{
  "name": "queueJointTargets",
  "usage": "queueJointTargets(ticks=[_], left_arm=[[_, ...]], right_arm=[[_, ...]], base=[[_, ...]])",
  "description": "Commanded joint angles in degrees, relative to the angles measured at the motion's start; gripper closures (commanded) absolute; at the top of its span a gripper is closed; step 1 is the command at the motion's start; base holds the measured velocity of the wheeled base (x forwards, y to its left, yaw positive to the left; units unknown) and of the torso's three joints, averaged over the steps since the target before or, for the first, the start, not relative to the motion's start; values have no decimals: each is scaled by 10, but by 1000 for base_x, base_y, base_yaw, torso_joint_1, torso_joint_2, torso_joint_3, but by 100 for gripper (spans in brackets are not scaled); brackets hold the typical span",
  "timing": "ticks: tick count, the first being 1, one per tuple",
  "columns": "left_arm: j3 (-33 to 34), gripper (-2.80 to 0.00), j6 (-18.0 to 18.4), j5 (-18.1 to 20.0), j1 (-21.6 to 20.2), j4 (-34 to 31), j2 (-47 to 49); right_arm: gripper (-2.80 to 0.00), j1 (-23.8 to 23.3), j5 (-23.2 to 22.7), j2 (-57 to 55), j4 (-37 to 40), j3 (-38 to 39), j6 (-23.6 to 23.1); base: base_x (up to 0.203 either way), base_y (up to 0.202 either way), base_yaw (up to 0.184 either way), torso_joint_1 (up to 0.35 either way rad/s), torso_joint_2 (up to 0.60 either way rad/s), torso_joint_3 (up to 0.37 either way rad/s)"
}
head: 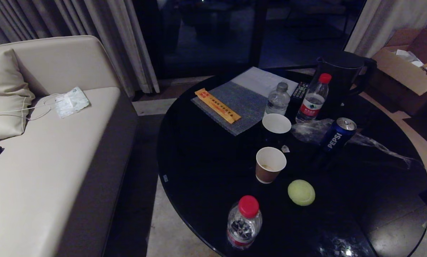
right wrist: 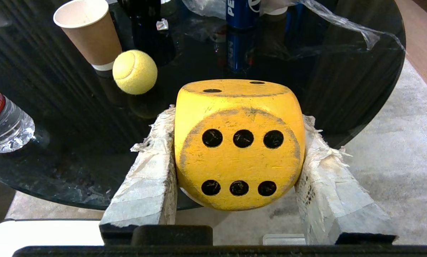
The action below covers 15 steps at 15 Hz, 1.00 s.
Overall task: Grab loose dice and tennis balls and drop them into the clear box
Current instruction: Put the toys in the box
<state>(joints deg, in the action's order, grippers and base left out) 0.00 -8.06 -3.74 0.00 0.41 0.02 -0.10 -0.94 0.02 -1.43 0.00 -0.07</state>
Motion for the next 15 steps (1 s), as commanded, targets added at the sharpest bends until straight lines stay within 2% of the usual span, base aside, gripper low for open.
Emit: queueJointTargets(ticks=[1, 15], left_arm=[[0, 0, 0, 0, 0, 0, 0], [0, 0, 0, -1, 0, 1, 0]], right_arm=[[0, 1, 0, 0, -1, 5, 0], [0, 0, 0, 0, -2, 5, 1]], base=[[0, 0, 0, 0, 0, 0], [0, 0, 0, 0, 0, 0]])
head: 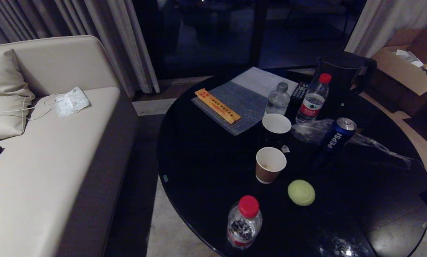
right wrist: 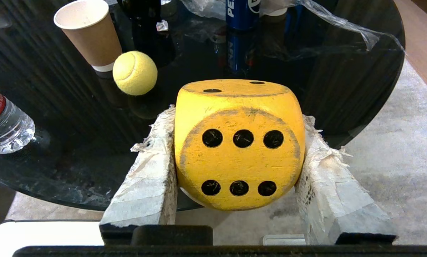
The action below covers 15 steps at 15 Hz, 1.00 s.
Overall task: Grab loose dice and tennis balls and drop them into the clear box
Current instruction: Put the toys in the box
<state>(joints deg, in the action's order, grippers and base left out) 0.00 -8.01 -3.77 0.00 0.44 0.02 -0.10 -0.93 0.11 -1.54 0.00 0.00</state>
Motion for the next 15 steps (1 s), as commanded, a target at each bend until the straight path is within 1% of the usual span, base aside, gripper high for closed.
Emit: queueJointTargets(ticks=[1, 9, 10, 14, 15], left_arm=[[0, 0, -1, -1, 0, 1, 1], [0, 0, -2, -1, 0, 1, 1], [0, 0, -2, 0, 0, 1, 0], [0, 0, -1, -1, 0, 0, 1], [0, 0, -1, 0, 0, 0, 1]], right_arm=[[0, 0, 0, -1, 0, 5, 0], [0, 0, 0, -1, 0, 5, 0], [0, 0, 0, -1, 0, 5, -1], [0, 0, 0, -1, 0, 5, -1], [0, 0, 0, -1, 0, 5, -1]], base=[[0, 0, 0, 0, 0, 0], [0, 0, 0, 0, 0, 0], [-86, 0, 2, 5, 2, -2], [-164, 0, -1, 1, 2, 1], [0, 0, 0, 0, 0, 0]])
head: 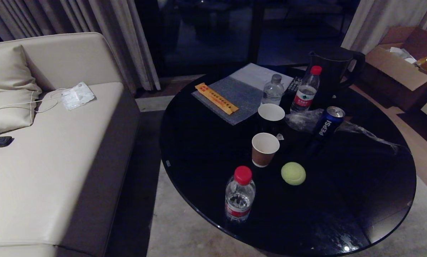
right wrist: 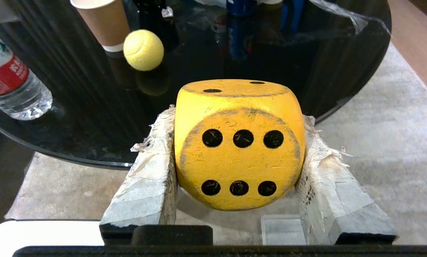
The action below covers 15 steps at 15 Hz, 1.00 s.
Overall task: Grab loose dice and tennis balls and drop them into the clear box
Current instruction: Put the toys in the box
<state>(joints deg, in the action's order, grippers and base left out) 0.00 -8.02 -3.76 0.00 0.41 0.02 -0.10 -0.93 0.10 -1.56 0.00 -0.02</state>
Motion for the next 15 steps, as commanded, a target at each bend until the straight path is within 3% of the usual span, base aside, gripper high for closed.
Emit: queueJointTargets(ticks=[1, 9, 15], left_arm=[[0, 0, -1, 0, 0, 0, 1], [0, 0, -2, -1, 0, 0, 1], [0, 0, -2, -1, 0, 0, 1]], right_arm=[[0, 0, 0, -1, 0, 5, -1], [0, 0, 0, -1, 0, 5, -1], [0, 0, 0, -1, 1, 5, -1]], base=[[0, 0, 0, 0, 0, 0], [0, 0, 0, 0, 0, 5], [0, 0, 0, 5, 2, 188]])
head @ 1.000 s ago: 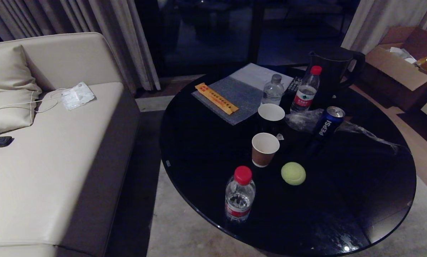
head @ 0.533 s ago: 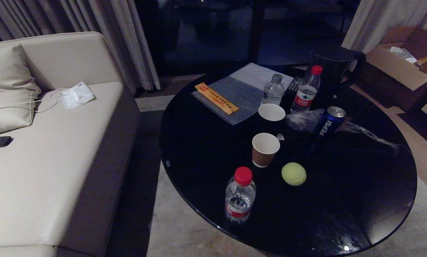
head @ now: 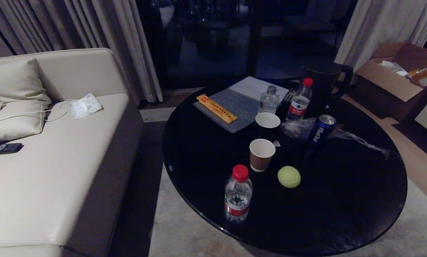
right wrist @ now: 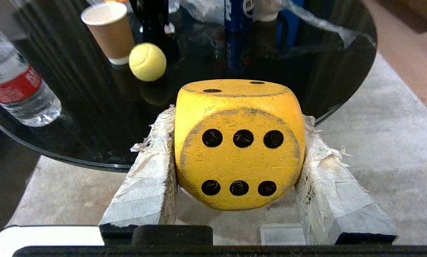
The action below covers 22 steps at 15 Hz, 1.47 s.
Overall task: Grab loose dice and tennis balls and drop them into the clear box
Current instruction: Put the toys in the box
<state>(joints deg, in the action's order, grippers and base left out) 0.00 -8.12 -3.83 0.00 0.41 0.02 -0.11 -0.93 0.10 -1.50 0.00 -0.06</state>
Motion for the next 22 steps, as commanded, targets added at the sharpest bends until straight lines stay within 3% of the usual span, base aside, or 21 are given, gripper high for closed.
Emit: queueJointTargets(ticks=[1, 13, 22], left_arm=[[0, 0, -1, 0, 0, 0, 1], [0, 0, 0, 0, 0, 0, 0], [0, 0, -1, 0, 0, 0, 0]], right_arm=[[0, 0, 0, -1, -1, 5, 0], [0, 0, 0, -1, -1, 5, 0], [0, 0, 0, -1, -1, 5, 0]], base=[[0, 0, 0, -1, -2, 207], [0, 0, 0, 3, 3, 201], [-10, 0, -1, 2, -1, 18]])
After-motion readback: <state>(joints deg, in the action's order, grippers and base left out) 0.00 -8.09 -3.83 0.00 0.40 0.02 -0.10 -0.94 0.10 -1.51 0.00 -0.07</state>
